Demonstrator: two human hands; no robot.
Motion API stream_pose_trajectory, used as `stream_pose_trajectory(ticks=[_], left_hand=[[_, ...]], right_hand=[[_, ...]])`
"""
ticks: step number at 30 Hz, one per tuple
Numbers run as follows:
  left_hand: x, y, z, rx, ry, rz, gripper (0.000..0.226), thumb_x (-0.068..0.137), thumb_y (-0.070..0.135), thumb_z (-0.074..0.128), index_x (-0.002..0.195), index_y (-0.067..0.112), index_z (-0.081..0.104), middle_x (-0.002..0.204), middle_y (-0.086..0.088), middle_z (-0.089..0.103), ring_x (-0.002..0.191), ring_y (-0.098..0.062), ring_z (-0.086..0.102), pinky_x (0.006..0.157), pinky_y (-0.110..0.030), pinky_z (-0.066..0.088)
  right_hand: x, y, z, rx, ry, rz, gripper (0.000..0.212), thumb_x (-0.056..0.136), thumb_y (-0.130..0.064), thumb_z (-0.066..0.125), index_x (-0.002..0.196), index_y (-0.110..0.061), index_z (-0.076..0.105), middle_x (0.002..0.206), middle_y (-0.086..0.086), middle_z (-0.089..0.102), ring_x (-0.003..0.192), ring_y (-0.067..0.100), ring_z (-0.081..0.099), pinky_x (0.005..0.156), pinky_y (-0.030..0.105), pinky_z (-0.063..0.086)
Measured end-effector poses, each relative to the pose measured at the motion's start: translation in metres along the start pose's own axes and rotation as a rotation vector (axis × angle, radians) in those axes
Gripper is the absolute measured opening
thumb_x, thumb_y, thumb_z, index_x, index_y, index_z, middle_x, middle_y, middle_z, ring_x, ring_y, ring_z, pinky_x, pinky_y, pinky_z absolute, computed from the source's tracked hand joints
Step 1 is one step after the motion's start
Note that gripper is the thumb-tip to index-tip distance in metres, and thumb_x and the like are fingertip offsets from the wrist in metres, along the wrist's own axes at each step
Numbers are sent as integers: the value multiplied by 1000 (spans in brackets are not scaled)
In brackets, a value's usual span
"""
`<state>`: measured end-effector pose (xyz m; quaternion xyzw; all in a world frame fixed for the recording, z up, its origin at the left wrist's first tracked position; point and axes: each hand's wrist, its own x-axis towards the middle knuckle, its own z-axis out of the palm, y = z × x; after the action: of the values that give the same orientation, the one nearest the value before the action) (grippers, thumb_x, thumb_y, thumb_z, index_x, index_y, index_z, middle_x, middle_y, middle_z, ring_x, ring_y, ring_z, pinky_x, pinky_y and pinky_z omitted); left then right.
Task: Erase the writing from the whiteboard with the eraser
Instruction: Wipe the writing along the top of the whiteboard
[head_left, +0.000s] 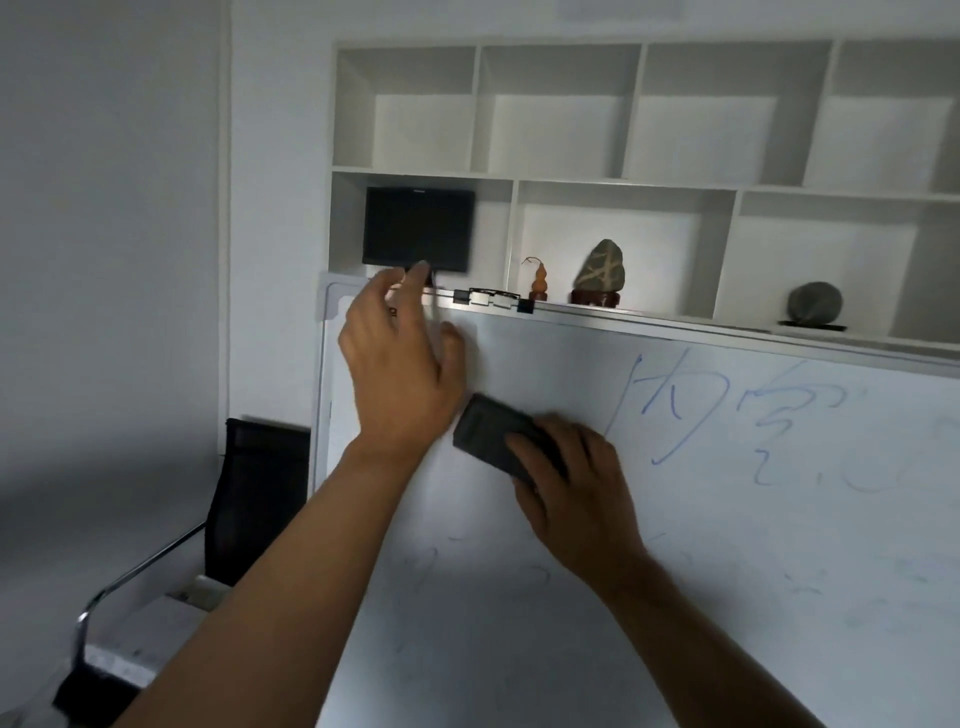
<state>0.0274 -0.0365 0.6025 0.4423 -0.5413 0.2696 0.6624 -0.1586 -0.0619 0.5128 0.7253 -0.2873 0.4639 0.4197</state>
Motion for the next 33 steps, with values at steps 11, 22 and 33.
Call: stream_pose_trajectory(ticks=[11, 22, 33], left_hand=[[24, 85, 53, 341, -481, 291, 54, 87, 35, 12, 79, 13, 61, 68, 0, 54, 76, -25, 60, 94, -38, 37], [17, 97, 52, 338, -566, 150, 64, 87, 43, 8, 132, 32, 52, 126, -8, 58, 124, -26, 45, 117, -41, 14], [6, 80, 45, 331, -547, 407, 90, 76, 88, 18, 146, 34, 35, 133, -8, 50, 131, -29, 38, 116, -52, 9]], right_hand=[[-4, 35, -20, 150, 99, 415, 48, 85, -28, 65, 128, -16, 48, 119, 18, 57, 105, 30, 49, 85, 34, 49], [-8, 49, -31, 35, 44, 77, 46, 86, -28, 63, 129, -19, 49, 118, 17, 56, 102, 32, 52, 83, 41, 52], [10, 97, -65, 43, -27, 71, 57, 76, -23, 78, 125, -8, 54, 119, 12, 63, 108, 31, 53, 87, 43, 53]])
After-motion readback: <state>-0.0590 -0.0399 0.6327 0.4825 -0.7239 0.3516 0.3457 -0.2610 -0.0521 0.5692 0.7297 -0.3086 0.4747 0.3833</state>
